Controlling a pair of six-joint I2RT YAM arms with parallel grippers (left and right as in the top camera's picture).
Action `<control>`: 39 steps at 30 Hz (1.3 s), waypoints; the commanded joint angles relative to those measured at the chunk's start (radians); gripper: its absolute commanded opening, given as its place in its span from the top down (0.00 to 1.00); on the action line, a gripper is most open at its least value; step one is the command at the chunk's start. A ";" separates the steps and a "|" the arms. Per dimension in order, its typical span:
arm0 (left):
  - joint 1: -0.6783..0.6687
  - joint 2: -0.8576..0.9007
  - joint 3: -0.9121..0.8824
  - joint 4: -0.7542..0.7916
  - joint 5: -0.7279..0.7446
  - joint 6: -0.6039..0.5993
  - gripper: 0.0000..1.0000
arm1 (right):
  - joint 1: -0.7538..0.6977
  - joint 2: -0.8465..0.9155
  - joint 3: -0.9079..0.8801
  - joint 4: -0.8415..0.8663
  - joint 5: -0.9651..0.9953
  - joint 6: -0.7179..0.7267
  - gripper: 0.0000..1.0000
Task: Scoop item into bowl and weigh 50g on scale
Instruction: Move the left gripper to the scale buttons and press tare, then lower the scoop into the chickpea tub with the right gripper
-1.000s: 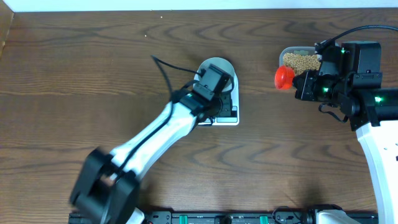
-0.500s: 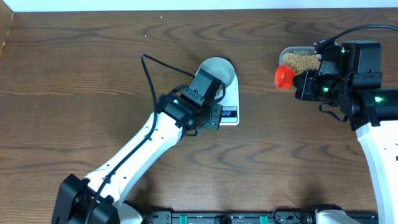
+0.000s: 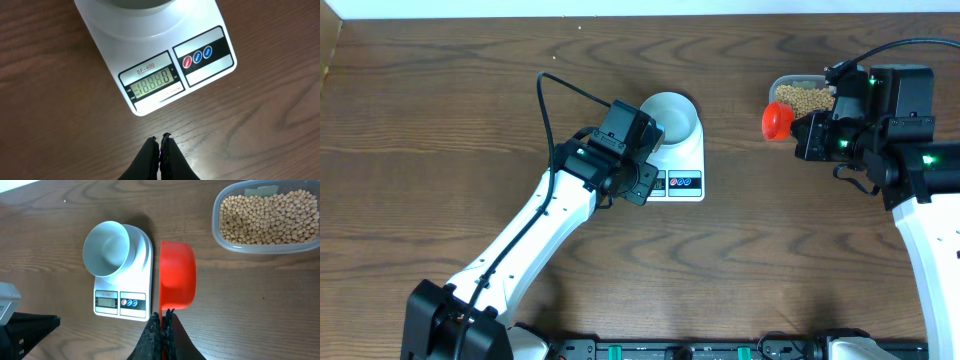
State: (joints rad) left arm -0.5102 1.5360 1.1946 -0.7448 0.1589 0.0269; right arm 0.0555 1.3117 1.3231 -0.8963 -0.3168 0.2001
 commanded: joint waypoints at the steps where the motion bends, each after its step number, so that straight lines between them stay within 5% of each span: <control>1: 0.007 -0.010 0.003 -0.007 0.017 0.059 0.93 | -0.002 -0.006 0.016 0.002 0.004 -0.015 0.99; 11: 0.007 -0.072 0.003 -0.020 0.016 0.066 0.88 | -0.002 -0.006 0.016 0.003 0.004 -0.014 0.99; 14: 0.007 -0.076 0.003 -0.022 0.016 0.066 0.66 | -0.002 -0.006 0.016 0.002 0.004 -0.014 0.99; 15: 0.007 -0.074 0.003 -0.022 0.016 0.066 0.41 | -0.002 -0.006 0.016 0.003 0.004 -0.014 0.99; 16: 0.007 -0.073 0.003 -0.022 0.016 0.066 0.30 | -0.002 -0.006 0.016 0.002 0.004 -0.014 0.99; 18: 0.007 -0.073 0.003 -0.022 0.016 0.066 0.24 | -0.002 -0.006 0.016 0.002 0.004 -0.014 0.99; 19: 0.007 -0.073 0.003 -0.022 0.016 0.066 0.01 | -0.002 -0.006 0.016 0.002 0.004 -0.014 0.99; 39: 0.011 -0.073 0.003 -0.052 -0.040 0.077 0.01 | -0.002 -0.006 0.016 -0.004 0.004 -0.014 0.99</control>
State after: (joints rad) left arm -0.5049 1.4681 1.1946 -0.7963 0.1501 0.0868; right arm 0.0555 1.3117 1.3231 -0.9005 -0.3168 0.2001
